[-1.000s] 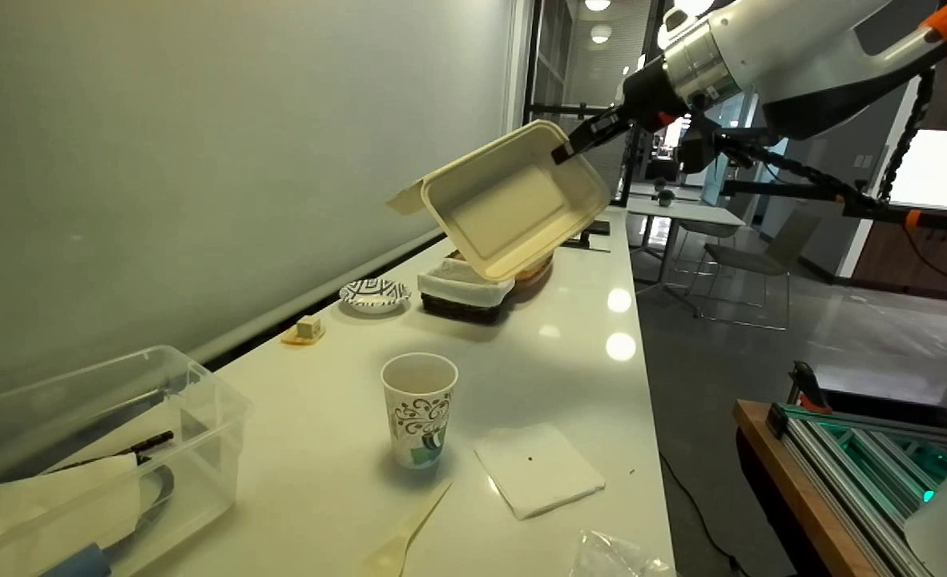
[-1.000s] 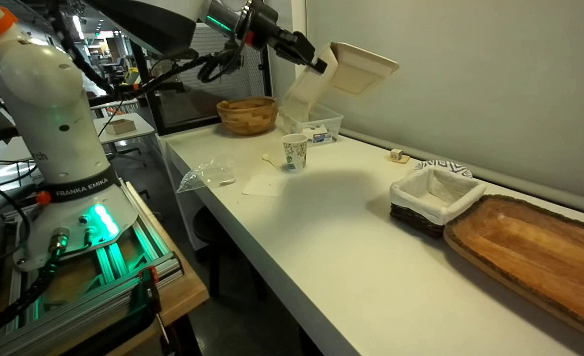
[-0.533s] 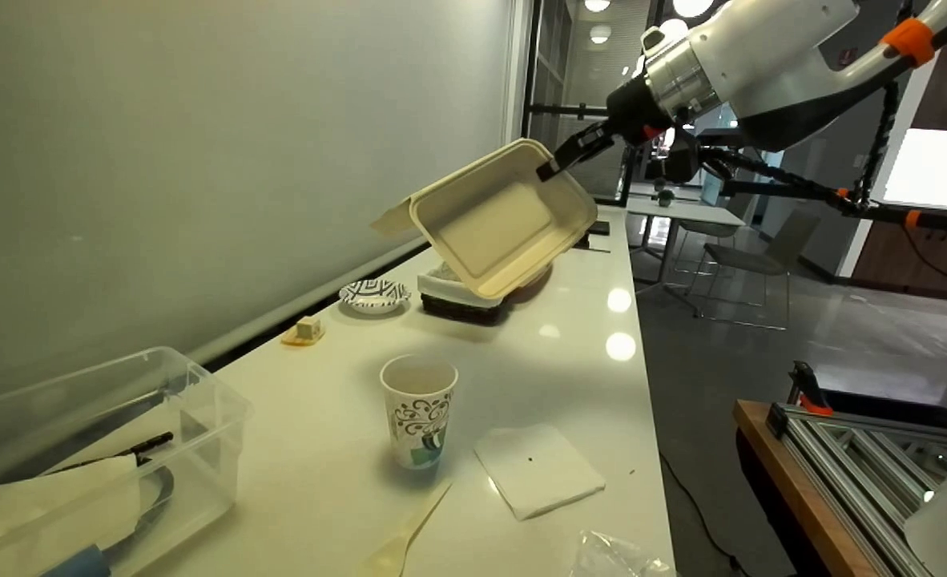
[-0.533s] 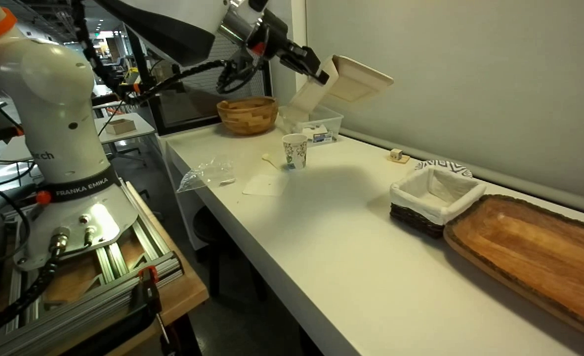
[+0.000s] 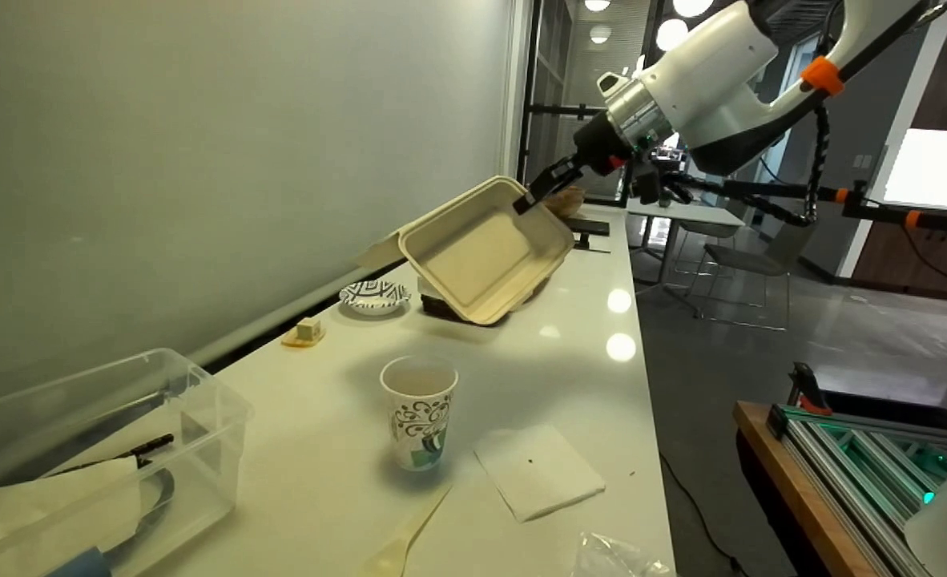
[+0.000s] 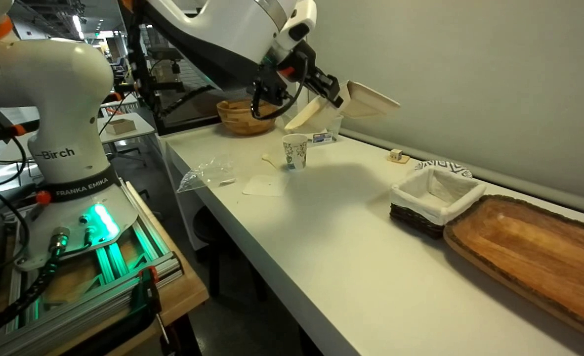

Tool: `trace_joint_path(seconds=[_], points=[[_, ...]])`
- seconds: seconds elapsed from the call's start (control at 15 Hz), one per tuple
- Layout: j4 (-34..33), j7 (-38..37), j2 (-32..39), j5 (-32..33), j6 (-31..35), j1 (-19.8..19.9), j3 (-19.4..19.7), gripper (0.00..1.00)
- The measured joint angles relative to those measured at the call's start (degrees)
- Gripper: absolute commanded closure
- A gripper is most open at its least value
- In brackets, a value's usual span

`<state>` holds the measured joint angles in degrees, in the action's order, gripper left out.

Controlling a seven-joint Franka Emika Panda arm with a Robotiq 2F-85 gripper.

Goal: Pour the contents from the lunch pack into the cup

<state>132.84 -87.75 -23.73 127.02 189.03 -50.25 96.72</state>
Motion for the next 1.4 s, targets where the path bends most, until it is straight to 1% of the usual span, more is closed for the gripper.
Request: trace_joint_path(seconds=[0.27,0.47,0.6,0.87,0.93,1.33,1.4], points=[[-3.7,0.8,-1.2,0.0,-0.1,-16.9,17.6,0.99],[-7.5,1.6,-3.5,-0.5,-0.1,-29.6,30.9,0.99],[-10.6,2.0,-5.6,-1.3,-0.1,-37.1,38.7,0.99],[-15.5,2.5,-8.7,-4.7,1.6,-50.1,52.9,0.99],[-16.0,2.5,-9.7,-4.8,1.9,-51.3,53.9,0.99],[-15.7,3.1,-14.6,-3.9,1.9,-51.2,53.3,0.99],[-15.6,3.1,-15.0,-3.8,1.9,-51.2,53.2,0.72]])
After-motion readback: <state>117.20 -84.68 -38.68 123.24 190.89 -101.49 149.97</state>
